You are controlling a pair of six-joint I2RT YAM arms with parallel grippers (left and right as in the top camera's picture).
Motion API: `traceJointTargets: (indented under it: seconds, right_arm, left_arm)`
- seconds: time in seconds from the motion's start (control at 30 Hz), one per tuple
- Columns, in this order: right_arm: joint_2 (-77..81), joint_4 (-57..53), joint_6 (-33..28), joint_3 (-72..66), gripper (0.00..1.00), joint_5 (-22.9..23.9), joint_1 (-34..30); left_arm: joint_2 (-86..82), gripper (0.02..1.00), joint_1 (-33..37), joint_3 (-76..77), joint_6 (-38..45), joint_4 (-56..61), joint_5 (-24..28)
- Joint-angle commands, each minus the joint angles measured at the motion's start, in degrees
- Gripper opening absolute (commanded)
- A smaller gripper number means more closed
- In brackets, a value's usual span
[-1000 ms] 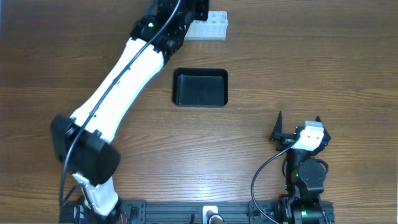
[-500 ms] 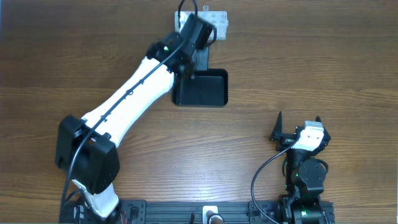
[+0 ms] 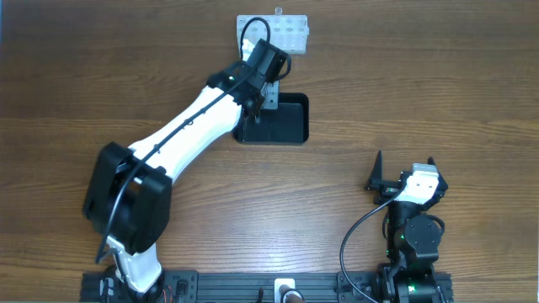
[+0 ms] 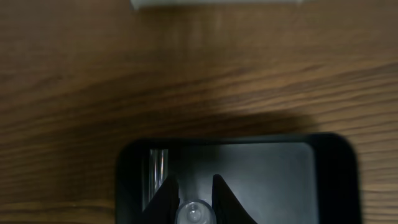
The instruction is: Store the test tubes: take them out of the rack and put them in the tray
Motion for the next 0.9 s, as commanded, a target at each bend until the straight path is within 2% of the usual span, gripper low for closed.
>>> traceJointTargets:
  seconds: [0.03,0.2,0.3,0.33,0.4,0.47,0.53,0.67,0.73,0.87,0.9]
  right_arm:
    - [-0.50,-0.02,0.42,-0.44,0.993,-0.42,-0.39]
    - [-0.50,-0.02,0.42,-0.46,0.991,-0.42,-0.39]
    - [-0.50,0.00,0.42,-0.44,0.993,-0.42,-0.39]
    - [-0.50,-0.02,0.42,-0.46,0.993,-0.42,-0.39]
    - [-0.50,-0.02,0.42,-0.46,0.993,-0.42,-0.39]
    - [-0.50,-0.02,0.42,-0.44,0.991,-0.42,-0.39]
    - [-0.50,-0.02,0.42,-0.44,0.993,-0.42,-0.39]
    - [-0.50,-0.02,0.42,-0.46,0.991,-0.42,-0.39]
    - [-0.50,-0.02,0.42,-0.46,0.993,-0.42,-0.39]
    - [-0.50,0.00,0.42,-0.46,0.993,-0.42,-0.39]
    - [-0.50,-0.02,0.42,-0.44,0.991,-0.42,-0.39]
  left_arm:
    - [2.95,0.145,0.55,-0.26,-0.83,0.15,-0.11]
    - [3.85,0.150,1.18,-0.26,-0.85,-0.44,0.90]
    - [4.04,0.191,1.18,-0.26,-0.83,-0.55,1.05]
    - [4.13,0.224,1.18,-0.26,-0.83,-0.55,1.03]
    - [4.11,0.380,1.22,-0.26,-0.81,-0.92,1.01]
    - [3.56,0.579,1.29,-0.26,-0.55,-1.11,0.74]
    - [1.86,0.684,1.31,-0.31,-0.37,-1.16,-0.48]
    - [-5.33,0.722,1.27,-1.14,-0.37,-0.35,-4.22]
    - [-11.04,0.779,1.46,-3.26,0.50,2.60,-6.21]
    - [-26.32,0.936,4.87,-14.08,8.22,16.61,-5.29]
    - [-29.77,0.947,6.25,-17.33,9.64,19.69,-4.24]
